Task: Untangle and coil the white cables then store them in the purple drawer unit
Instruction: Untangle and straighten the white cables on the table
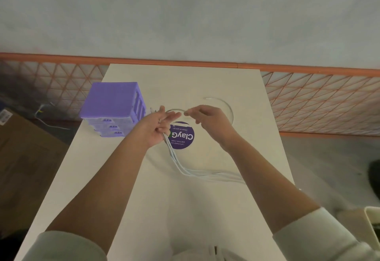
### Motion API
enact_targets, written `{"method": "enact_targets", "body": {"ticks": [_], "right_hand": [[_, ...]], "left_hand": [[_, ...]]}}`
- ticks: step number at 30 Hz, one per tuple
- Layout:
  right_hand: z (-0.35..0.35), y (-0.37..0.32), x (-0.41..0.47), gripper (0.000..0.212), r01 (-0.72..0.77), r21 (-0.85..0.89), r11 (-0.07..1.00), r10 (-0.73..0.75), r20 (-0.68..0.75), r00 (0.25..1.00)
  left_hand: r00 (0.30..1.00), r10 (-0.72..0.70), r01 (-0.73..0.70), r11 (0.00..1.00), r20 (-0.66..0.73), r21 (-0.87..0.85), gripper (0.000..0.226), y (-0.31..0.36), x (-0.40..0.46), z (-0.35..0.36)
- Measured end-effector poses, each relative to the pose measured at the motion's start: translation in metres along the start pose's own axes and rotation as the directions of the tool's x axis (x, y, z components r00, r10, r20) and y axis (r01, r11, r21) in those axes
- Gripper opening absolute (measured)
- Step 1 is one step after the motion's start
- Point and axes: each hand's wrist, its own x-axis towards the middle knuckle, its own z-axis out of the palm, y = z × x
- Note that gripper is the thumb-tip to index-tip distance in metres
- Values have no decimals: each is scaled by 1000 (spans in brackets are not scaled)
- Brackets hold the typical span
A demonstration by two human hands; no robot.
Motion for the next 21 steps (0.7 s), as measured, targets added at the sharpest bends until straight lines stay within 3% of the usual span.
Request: {"method": "enact_targets", "body": {"ticks": [4,8,13,17,19,21], "right_hand": [[-8,9,-19,14,-96,-31,995,98,64,993],[-28,28,-32,18,-186,-253,949,195,10,981],[-55,66,-36,19,-353,-610,710,348,-132,928],[-54,86,-37,23,-356,-785,507,366,-178,913],[-44,89,-35,30,-325,-796,510,377,-132,917],[-26,81,-35,36,-287,-692,663,339,-65,939]], "left_hand": [[998,55,-56,995,-20,-77,13,-2,-1,5],[991,109,-116,989,-82,-87,15,-3,-6,1],[979,184,-189,980,-89,-57,17,-10,-16,-1],[971,232,-232,973,-62,4,17,-19,-26,7],[967,249,-247,968,-57,42,16,-24,-30,12],[966,253,-250,966,-43,65,14,-30,-33,16]]}}
